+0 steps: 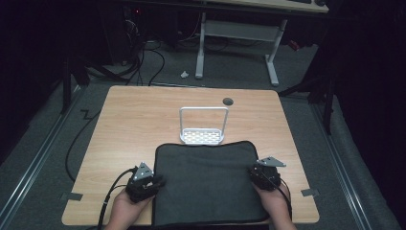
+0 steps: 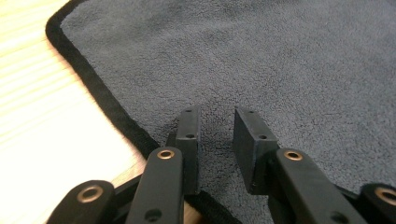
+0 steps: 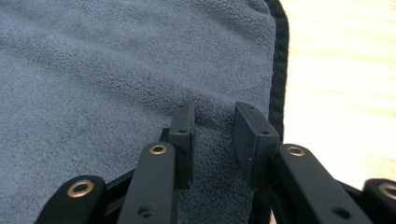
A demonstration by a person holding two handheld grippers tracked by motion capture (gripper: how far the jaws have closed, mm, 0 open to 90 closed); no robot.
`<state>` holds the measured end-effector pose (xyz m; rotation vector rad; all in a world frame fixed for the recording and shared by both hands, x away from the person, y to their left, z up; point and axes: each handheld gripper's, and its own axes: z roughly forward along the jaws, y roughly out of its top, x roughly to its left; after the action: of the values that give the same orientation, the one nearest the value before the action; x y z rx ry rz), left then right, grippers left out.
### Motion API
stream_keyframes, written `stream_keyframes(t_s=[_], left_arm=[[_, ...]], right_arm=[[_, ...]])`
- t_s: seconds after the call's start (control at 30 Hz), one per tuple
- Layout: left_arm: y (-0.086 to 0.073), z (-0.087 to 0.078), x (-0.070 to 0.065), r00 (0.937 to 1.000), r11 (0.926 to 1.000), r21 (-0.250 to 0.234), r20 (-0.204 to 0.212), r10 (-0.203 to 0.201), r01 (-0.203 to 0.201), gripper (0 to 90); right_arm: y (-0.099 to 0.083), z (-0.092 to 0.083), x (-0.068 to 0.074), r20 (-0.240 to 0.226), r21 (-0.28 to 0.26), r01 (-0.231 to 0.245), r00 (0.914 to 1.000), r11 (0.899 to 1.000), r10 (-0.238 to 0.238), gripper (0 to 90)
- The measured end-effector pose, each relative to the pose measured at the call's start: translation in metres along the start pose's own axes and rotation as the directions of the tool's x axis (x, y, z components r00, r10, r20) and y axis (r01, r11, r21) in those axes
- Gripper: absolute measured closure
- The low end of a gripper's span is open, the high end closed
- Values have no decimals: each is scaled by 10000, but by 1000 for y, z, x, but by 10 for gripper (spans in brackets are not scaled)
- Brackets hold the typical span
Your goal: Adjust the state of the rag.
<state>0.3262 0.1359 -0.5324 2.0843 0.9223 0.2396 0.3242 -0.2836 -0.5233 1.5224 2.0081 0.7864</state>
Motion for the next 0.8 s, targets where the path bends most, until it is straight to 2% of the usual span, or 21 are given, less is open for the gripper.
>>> stream_keyframes(t_s=[0.03,0.13,0.23,0.37,0.4,0.47,0.53,0.6,0.7,0.8], left_arm=[[-1,-1,0,10000,10000,11,9,62,-62,719],[-3,-3,0,9999,10000,-6,126,-89,89,720],[-4,-7,0,9999,9999,118,123,47,-49,720],[-2,-10,2,9993,9995,271,331,-197,189,707],[1,-13,4,9993,9998,154,328,-163,158,690],[9,-20,14,9991,9979,-522,176,-381,390,669],[19,-19,28,9973,9939,-836,-49,-728,722,636],[27,-10,43,9931,9911,-743,-330,-1130,1103,613],[36,7,60,9902,9915,-681,-766,-1164,1113,596],[46,24,73,9861,9888,-561,-845,-1430,1386,553]], right_arm=[[-2,-2,0,33,-4,6,10000,10000,-6,702],[-10,-8,3,48,-103,102,9999,9999,-101,702],[-12,-12,4,31,-93,73,10000,9999,-73,698],[-14,-12,3,1,-186,-20,10000,9998,20,662],[-14,-14,4,-84,-347,-16,10000,9994,14,650],[-14,-20,6,-252,-856,-48,9997,9963,26,644],[-14,-26,10,-519,-1207,-202,9986,9925,141,636],[-12,-29,18,-562,-1426,73,9983,9898,-155,629],[-11,-31,32,-690,-1527,582,9952,9866,-694,622],[-10,-32,47,-1032,-1552,860,9893,9841,-1027,620]])
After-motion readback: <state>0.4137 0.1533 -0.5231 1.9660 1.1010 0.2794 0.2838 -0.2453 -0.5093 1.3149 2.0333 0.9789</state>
